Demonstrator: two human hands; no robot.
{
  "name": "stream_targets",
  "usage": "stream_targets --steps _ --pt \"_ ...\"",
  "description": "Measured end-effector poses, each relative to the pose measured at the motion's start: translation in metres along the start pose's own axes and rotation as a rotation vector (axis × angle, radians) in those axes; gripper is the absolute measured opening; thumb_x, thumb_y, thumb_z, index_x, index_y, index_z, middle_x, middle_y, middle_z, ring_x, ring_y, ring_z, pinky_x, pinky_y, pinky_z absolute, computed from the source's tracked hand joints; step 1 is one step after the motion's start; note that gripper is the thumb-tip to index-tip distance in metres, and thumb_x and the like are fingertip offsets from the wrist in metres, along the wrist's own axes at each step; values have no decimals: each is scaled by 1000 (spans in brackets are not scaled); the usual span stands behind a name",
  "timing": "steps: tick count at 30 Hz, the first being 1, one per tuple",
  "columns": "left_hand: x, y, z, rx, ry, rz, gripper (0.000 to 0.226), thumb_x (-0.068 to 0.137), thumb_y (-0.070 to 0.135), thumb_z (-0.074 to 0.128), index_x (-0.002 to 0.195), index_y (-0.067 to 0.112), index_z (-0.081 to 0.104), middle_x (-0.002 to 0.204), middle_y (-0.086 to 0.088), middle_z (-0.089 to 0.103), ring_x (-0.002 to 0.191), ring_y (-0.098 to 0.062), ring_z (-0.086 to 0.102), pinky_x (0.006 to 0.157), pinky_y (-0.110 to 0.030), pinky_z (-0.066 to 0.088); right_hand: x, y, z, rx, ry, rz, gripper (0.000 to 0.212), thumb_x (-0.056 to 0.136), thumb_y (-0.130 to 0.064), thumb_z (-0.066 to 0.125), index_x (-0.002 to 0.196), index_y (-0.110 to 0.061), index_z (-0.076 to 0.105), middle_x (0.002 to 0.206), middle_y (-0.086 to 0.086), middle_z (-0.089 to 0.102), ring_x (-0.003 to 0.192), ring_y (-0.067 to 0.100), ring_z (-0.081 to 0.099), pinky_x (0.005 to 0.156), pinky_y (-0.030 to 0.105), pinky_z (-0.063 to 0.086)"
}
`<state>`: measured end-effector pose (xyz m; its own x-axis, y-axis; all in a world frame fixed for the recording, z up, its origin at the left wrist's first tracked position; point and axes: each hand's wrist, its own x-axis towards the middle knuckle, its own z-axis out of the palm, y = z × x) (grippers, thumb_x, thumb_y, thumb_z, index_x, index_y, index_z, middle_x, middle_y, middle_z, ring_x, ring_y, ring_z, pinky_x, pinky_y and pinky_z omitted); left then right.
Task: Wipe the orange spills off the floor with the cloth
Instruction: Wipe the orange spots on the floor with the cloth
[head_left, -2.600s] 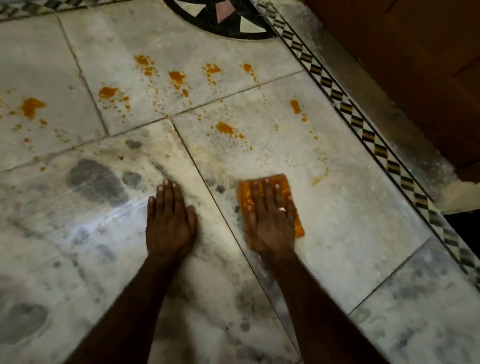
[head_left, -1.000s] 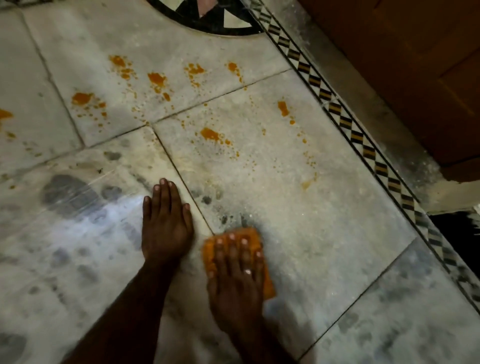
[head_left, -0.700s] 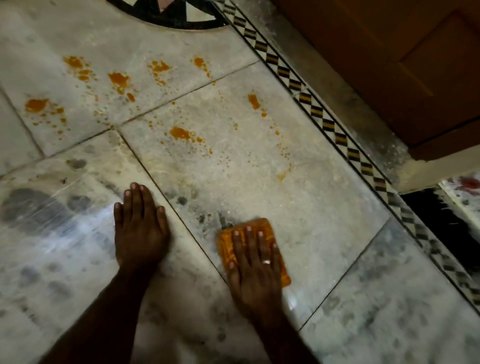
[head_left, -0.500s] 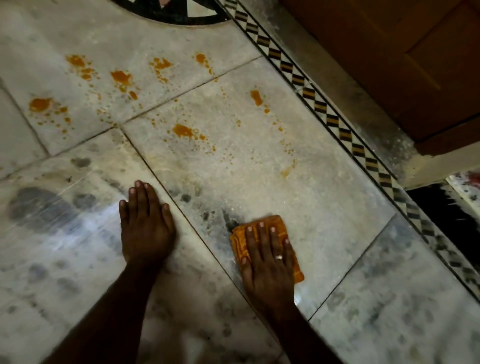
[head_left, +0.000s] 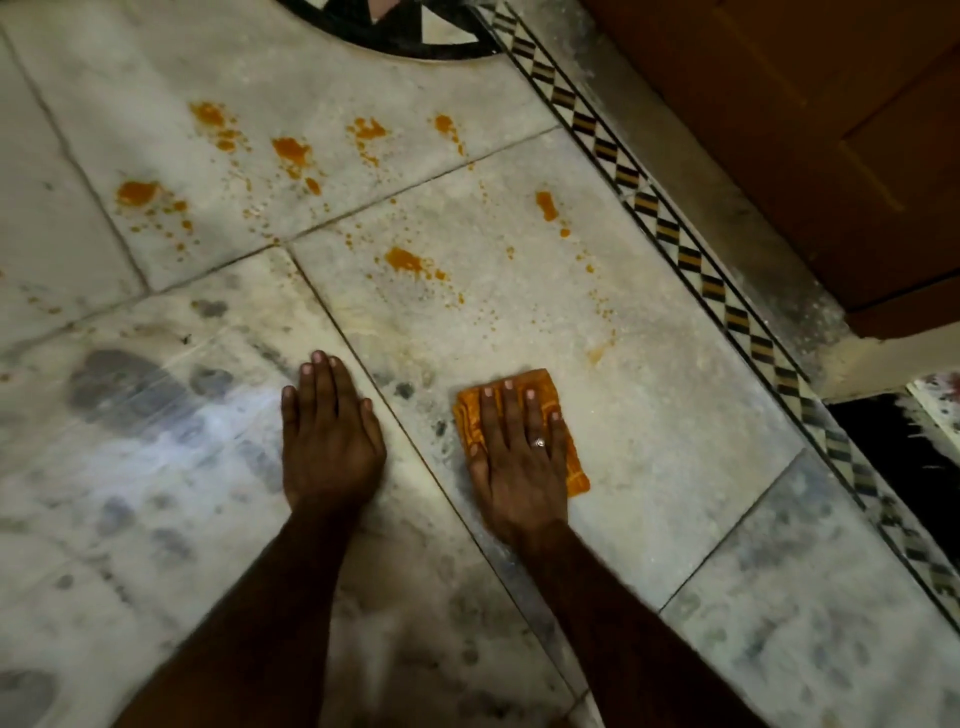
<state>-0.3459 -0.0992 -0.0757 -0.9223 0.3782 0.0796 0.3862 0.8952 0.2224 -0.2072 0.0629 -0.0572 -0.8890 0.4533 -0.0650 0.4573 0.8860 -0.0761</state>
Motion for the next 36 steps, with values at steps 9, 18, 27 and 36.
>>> stream_targets --steps 9,18,27,36 --pt "2 -3 -1 -29 -51 0 59 104 28 30 154 -3 27 162 -23 27 151 -34 27 123 -50 19 22 -58 -9 5 -62 -364 64 103 -43 37 162 -23 26 170 6 23 157 32 17 122 58 21" --pt "0 -3 -3 -44 -59 -3 59 104 31 30 153 0 33 161 -19 30 150 -32 30 123 -47 22 89 -31 -6 13 72 -542 58 107 -48 34 160 -25 34 167 4 31 156 26 23 122 54 24" --pt "0 -4 -5 -52 -106 -49 61 104 37 29 160 14 18 167 -7 15 155 -20 12 125 -40 12 146 1 -7 -25 124 -937 64 106 -48 41 159 -12 34 165 16 31 155 38 23 119 59 30" --pt "1 -2 -3 10 -147 -73 63 103 39 27 160 13 19 168 -6 12 156 -20 12 125 -44 17 144 -5 -4 86 65 -930 60 106 -42 40 158 -12 36 164 17 32 155 39 21 120 60 28"
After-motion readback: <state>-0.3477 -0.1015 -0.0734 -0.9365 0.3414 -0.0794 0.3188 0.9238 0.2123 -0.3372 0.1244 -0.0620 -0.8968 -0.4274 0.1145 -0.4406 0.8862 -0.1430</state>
